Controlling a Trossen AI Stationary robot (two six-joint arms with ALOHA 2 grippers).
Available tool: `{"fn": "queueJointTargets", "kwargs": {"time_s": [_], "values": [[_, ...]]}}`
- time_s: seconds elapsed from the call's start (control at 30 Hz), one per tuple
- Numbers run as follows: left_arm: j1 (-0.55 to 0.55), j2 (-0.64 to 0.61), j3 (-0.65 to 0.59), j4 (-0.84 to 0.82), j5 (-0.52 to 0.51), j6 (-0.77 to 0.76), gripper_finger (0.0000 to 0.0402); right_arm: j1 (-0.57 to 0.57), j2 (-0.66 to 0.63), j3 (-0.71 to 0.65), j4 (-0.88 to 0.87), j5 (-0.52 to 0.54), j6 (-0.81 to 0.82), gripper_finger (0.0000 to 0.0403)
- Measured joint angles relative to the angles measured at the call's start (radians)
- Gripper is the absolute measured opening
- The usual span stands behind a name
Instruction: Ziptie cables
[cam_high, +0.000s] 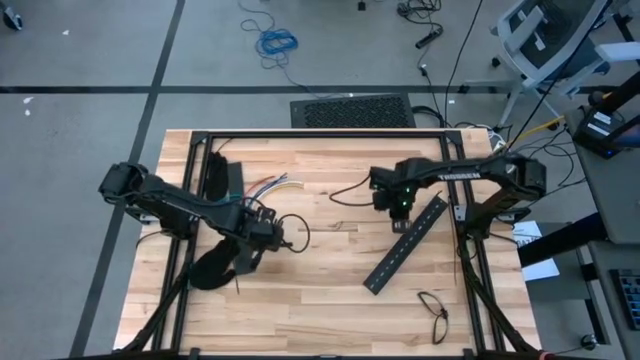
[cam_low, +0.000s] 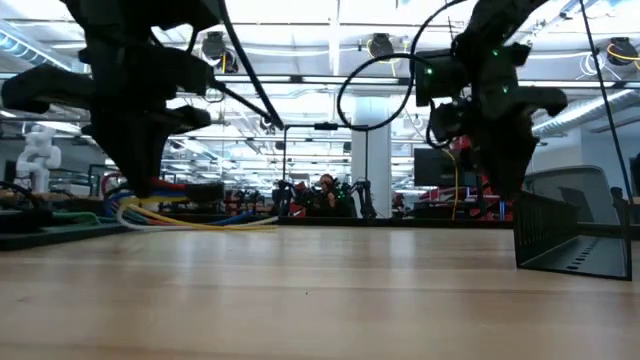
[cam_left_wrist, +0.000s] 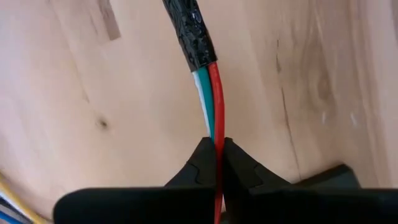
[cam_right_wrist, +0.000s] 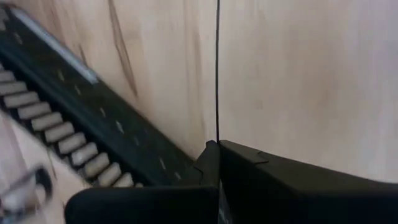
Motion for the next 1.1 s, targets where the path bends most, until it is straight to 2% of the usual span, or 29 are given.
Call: {"fn": "queueJointTargets", "kwargs": {"time_s": [0.3,0.43,0.57,0.7,1.1], "values": [[0.088,0.029,0.090,-0.011,-0.034,0.121,0.0005,0.143,0.091,0.001,0.275,-0.028,0.148,0.0000],[0.132,0.028,0.121,-0.062,-0.035,0.137,0.0005,0.184,0.168,0.056,0.289,-0.026,0.149,0.0000],[0.146,0.028,0.120,-0.119,0.008,0.179,0.0005,0.195,0.212,0.133,0.293,-0.019,0.138,0.0000],[0.146,0.028,0.120,-0.106,0.016,0.180,0.0005,0.187,0.246,0.191,0.300,0.001,0.106,0.0000],[0.138,0.026,0.137,-0.112,0.065,0.128,0.0004,0.186,0.270,0.222,0.306,0.012,0.099,0.0000]]}}
